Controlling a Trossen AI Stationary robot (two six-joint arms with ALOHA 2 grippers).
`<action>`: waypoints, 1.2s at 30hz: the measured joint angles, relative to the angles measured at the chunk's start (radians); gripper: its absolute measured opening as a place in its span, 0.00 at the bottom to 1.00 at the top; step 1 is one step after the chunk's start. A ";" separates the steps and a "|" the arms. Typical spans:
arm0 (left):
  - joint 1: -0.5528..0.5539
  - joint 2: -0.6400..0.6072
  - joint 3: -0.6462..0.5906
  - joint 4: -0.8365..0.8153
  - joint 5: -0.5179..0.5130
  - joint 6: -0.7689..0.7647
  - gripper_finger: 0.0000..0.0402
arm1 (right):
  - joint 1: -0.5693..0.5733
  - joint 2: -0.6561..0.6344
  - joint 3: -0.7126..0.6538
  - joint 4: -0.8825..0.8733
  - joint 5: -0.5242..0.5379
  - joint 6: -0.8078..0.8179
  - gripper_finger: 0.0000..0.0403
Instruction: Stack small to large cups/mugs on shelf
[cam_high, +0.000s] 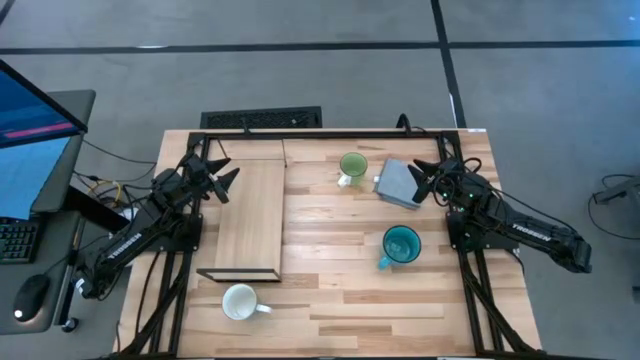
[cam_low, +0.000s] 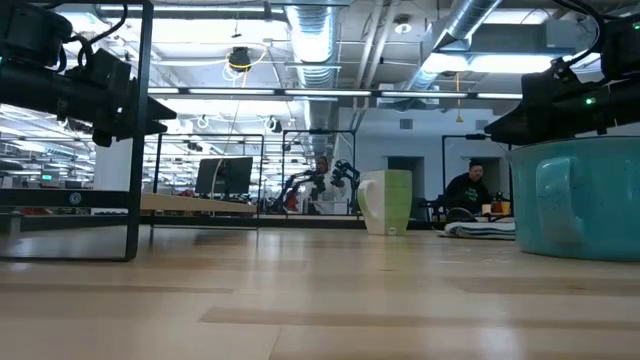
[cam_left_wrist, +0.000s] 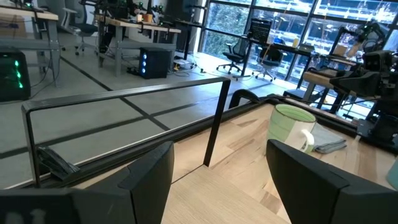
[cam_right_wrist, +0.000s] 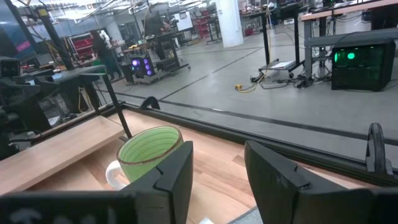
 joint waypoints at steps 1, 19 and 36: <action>0.000 0.000 0.000 0.000 0.000 0.000 0.62 | 0.000 0.000 0.000 0.000 0.000 0.000 0.41; 0.000 0.000 0.000 0.000 0.000 -0.002 0.62 | -0.022 0.000 0.000 0.005 0.032 0.028 0.41; 0.000 0.000 0.000 0.000 -0.038 -0.006 0.62 | -0.024 0.039 0.183 0.329 -0.026 -0.001 0.41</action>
